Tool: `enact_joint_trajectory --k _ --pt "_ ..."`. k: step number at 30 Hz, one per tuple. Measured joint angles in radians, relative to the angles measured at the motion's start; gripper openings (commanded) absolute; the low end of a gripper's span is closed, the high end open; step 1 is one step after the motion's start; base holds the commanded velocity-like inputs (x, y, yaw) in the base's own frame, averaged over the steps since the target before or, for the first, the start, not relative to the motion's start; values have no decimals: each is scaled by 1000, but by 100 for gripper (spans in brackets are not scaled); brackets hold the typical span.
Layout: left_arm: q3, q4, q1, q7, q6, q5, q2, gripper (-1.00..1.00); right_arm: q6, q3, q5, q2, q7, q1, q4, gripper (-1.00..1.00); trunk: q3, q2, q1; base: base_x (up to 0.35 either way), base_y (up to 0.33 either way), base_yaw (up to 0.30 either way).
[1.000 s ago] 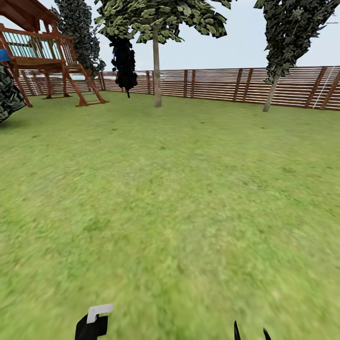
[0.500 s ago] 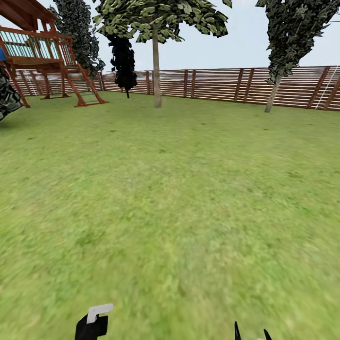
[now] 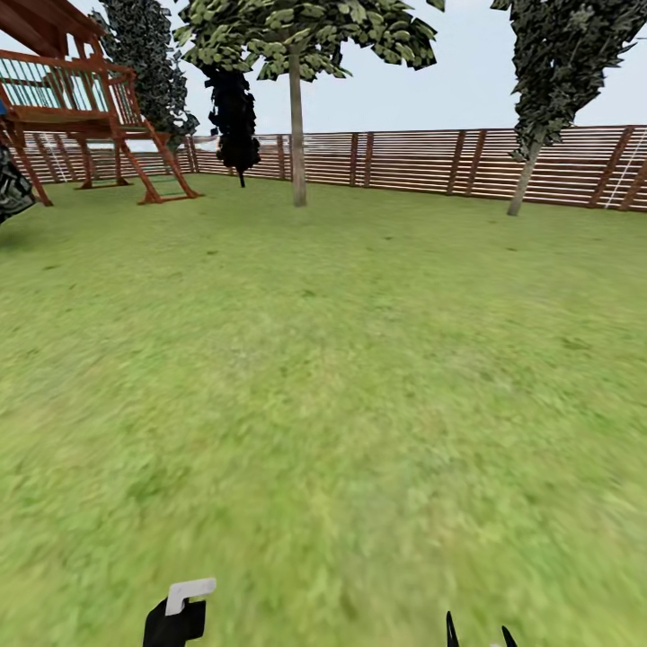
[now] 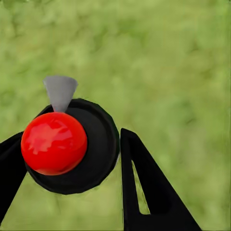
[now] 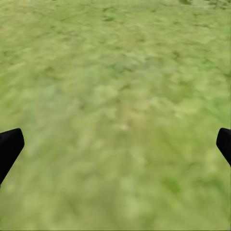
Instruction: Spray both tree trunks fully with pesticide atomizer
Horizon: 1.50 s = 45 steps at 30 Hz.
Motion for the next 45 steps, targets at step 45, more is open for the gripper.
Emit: enact_joint_trajectory --k 45 --pt "2 0 0 0 0 0 1 -100 0 0 2 0 1 0 0 100 0 0 0 341 0 24"
